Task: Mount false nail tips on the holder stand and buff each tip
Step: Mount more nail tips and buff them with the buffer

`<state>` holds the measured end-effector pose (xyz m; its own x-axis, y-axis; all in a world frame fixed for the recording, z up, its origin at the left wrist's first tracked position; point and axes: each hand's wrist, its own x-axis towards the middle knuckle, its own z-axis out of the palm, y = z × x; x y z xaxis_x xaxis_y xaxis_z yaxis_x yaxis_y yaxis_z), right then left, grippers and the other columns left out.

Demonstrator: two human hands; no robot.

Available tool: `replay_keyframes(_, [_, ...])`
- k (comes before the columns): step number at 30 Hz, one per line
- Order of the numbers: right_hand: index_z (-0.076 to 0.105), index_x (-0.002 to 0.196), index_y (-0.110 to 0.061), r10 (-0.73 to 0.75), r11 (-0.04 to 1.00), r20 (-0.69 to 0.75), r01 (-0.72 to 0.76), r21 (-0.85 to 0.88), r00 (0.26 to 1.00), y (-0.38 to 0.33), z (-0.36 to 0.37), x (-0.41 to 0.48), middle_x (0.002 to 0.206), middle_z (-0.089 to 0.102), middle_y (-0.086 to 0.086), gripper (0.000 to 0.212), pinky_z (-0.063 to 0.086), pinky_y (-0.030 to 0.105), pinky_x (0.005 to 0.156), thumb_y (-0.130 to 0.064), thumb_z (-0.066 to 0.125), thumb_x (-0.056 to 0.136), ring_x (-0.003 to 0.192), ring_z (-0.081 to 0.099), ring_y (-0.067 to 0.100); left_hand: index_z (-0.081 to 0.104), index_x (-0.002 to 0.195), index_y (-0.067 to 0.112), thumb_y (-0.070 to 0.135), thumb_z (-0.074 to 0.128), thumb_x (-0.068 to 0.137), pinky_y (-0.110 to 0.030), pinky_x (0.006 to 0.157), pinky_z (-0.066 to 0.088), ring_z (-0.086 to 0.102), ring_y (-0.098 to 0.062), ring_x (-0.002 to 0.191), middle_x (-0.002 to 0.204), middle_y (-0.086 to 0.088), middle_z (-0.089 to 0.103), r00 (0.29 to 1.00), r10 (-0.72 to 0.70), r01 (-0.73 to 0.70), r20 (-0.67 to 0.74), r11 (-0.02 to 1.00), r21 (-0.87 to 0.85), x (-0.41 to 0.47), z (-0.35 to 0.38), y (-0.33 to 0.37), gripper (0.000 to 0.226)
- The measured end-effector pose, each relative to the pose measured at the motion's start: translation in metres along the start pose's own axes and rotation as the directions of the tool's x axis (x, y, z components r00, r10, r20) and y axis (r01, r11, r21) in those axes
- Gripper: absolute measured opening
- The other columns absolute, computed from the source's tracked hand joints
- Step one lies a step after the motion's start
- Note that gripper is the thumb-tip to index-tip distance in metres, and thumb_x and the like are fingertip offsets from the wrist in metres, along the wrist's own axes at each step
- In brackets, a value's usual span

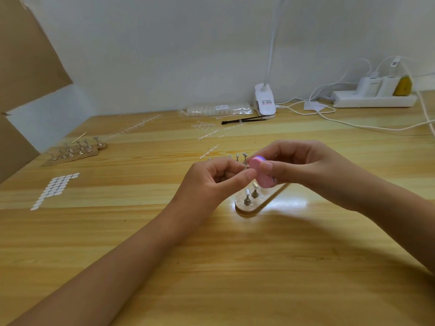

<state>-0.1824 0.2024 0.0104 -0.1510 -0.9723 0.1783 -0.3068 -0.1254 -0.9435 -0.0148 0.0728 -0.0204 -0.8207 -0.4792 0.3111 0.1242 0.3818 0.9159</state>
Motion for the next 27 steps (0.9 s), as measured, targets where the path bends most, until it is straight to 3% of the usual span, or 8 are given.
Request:
replay_keyframes(2, [0.074, 0.107, -0.018, -0.023, 1.000, -0.039, 0.024, 0.011, 0.999, 0.002, 0.004, 0.000, 0.098, 0.074, 0.007, 0.029, 0.058, 0.028, 0.083, -0.033, 0.067, 0.083, 0.091, 0.071, 0.019, 0.070, 0.093, 0.003, 0.021, 0.066, 0.089, -0.002, 0.052, 0.036, 0.052, 0.008, 0.049, 0.052, 0.024, 0.056, 1.000, -0.002, 0.002, 0.006, 1.000, -0.001, 0.000, 0.000, 0.001, 0.019])
replay_keyframes(9, [0.075, 0.107, -0.018, 0.002, 0.999, 0.015, -0.003, 0.041, 1.000, -0.002, 0.000, 0.001, 0.100, 0.075, 0.008, 0.031, 0.057, 0.022, 0.075, -0.032, 0.067, 0.081, 0.090, 0.073, 0.020, 0.072, 0.088, 0.009, 0.033, 0.069, 0.081, -0.005, 0.052, 0.035, 0.048, 0.004, 0.049, 0.055, 0.020, 0.057, 1.000, 0.014, -0.014, 0.006, 1.000, -0.020, 0.000, 0.000, 0.001, 0.025])
replay_keyframes(11, [0.072, 0.110, -0.015, -0.047, 0.997, -0.047, 0.050, 0.063, 0.998, -0.001, 0.002, 0.001, 0.102, 0.075, 0.008, 0.030, 0.058, 0.024, 0.077, -0.027, 0.066, 0.083, 0.092, 0.072, 0.022, 0.074, 0.087, 0.012, 0.035, 0.074, 0.079, -0.013, 0.054, 0.036, 0.046, -0.001, 0.053, 0.057, 0.008, 0.056, 0.999, 0.009, -0.010, 0.043, 1.000, 0.028, -0.002, 0.003, -0.003, 0.025])
replay_keyframes(13, [0.071, 0.111, -0.013, -0.070, 0.995, -0.051, 0.073, 0.063, 0.996, -0.002, 0.005, 0.001, 0.102, 0.074, 0.009, 0.030, 0.058, 0.026, 0.078, -0.025, 0.065, 0.084, 0.093, 0.072, 0.024, 0.075, 0.088, 0.014, 0.035, 0.078, 0.080, -0.025, 0.058, 0.037, 0.047, -0.011, 0.059, 0.064, -0.016, 0.056, 0.998, -0.016, 0.012, 0.064, 0.999, 0.050, -0.002, 0.005, -0.005, 0.022])
replay_keyframes(17, [0.072, 0.108, -0.014, -0.096, 0.992, -0.051, 0.099, 0.076, 0.994, -0.006, 0.001, 0.001, 0.098, 0.075, 0.007, 0.029, 0.057, 0.022, 0.073, -0.026, 0.066, 0.083, 0.087, 0.072, 0.016, 0.075, 0.081, 0.023, 0.031, 0.079, 0.079, -0.012, 0.059, 0.043, 0.058, -0.002, 0.061, 0.067, 0.008, 0.067, 0.999, -0.021, 0.022, 0.044, 1.000, -0.022, -0.001, 0.003, -0.002, 0.009])
replay_keyframes(21, [0.074, 0.100, -0.021, -0.079, 0.992, -0.121, 0.090, 0.091, 0.990, -0.003, -0.004, 0.002, 0.093, 0.074, 0.001, 0.025, 0.056, 0.022, 0.071, -0.033, 0.069, 0.079, 0.084, 0.071, 0.013, 0.076, 0.080, 0.022, 0.037, 0.076, 0.076, -0.014, 0.058, 0.041, 0.050, -0.008, 0.064, 0.071, -0.001, 0.061, 0.999, -0.031, 0.030, -0.010, 0.999, -0.014, -0.001, 0.002, 0.000, 0.016])
replay_keyframes(25, [0.067, 0.112, -0.021, 0.040, 0.998, 0.055, -0.042, 0.044, 0.998, 0.000, -0.006, 0.002, 0.093, 0.073, 0.006, 0.038, 0.058, 0.026, 0.072, -0.038, 0.073, 0.078, 0.086, 0.072, 0.022, 0.075, 0.087, 0.014, 0.038, 0.072, 0.077, -0.015, 0.057, 0.039, 0.048, -0.010, 0.064, 0.073, -0.009, 0.059, 1.000, -0.025, 0.025, -0.015, 1.000, -0.007, 0.000, 0.000, 0.002, 0.025])
replay_keyframes(27, [0.064, 0.113, -0.021, 0.032, 0.997, 0.060, -0.036, 0.073, 0.998, 0.001, -0.003, 0.002, 0.092, 0.072, 0.006, 0.039, 0.058, 0.026, 0.072, -0.037, 0.075, 0.080, 0.085, 0.072, 0.025, 0.074, 0.086, 0.014, 0.037, 0.071, 0.078, -0.015, 0.057, 0.037, 0.046, -0.009, 0.062, 0.070, -0.009, 0.056, 1.000, -0.019, 0.019, -0.018, 1.000, 0.000, 0.001, 0.000, 0.003, 0.024])
